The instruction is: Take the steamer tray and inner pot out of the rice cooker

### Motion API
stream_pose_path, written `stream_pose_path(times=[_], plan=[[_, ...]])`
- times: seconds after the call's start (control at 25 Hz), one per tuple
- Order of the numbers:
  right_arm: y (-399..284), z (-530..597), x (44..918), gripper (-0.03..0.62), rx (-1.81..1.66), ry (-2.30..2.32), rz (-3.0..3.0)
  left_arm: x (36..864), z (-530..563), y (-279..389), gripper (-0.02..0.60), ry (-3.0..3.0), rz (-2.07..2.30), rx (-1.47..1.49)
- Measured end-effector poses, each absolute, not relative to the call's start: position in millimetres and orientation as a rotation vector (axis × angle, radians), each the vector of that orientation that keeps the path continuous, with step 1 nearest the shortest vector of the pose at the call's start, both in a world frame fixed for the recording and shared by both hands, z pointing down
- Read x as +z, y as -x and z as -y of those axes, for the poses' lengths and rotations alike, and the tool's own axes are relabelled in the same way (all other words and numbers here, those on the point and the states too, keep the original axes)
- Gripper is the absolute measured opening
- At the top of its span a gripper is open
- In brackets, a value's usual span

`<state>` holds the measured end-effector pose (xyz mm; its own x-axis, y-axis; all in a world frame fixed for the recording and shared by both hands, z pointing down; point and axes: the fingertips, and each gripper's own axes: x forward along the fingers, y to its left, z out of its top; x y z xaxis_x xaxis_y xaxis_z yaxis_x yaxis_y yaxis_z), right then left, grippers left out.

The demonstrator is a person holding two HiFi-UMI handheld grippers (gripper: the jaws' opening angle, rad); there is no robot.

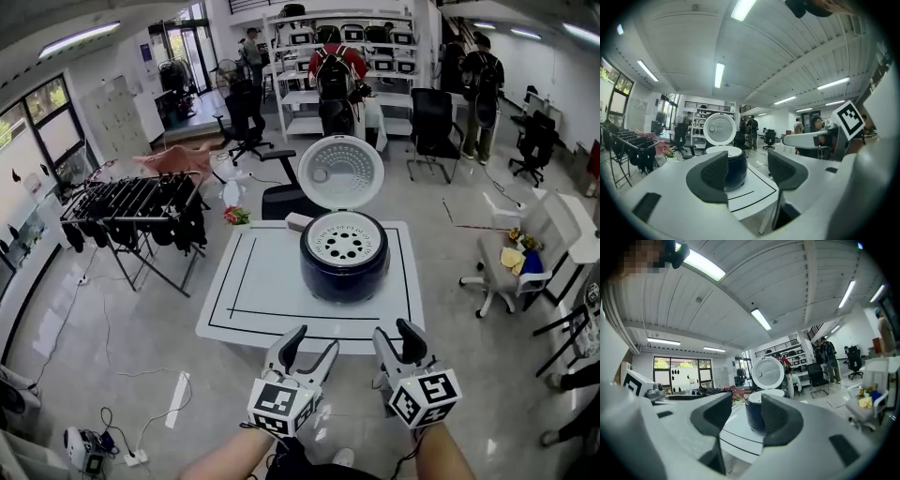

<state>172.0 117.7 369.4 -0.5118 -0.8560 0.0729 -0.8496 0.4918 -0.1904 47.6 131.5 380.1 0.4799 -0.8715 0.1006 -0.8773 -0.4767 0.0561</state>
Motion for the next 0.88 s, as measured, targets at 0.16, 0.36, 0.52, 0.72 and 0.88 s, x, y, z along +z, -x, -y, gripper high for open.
stream_pose_path(times=[0.16, 0.36, 0.52, 0.72, 0.88], plan=[[-151.8, -89.5, 369.7, 0.180, -0.331, 1.589, -2.666, 381.5, -102.9, -24.5, 0.262, -2.621, 1.513, 0.099], [-122.3, -50.0, 371.0, 0.180, -0.339, 1.642, -2.643, 384.9, -61.5, 6.5, 0.268, -2.629, 1.467, 0.102], [-103.7, -17.6, 371.0, 0.181, -0.360, 1.702, -2.602, 383.2, -25.6, 29.1, 0.268, -2.643, 1.424, 0.101], [-81.2, 12.3, 368.7, 0.179, -0.369, 1.778, -2.555, 380.0, 10.0, 55.0, 0.267, -2.661, 1.362, 0.100], [-67.1, 31.3, 373.3, 0.179, -0.382, 1.839, -2.509, 382.8, 32.9, 71.2, 0.267, -2.685, 1.313, 0.101]])
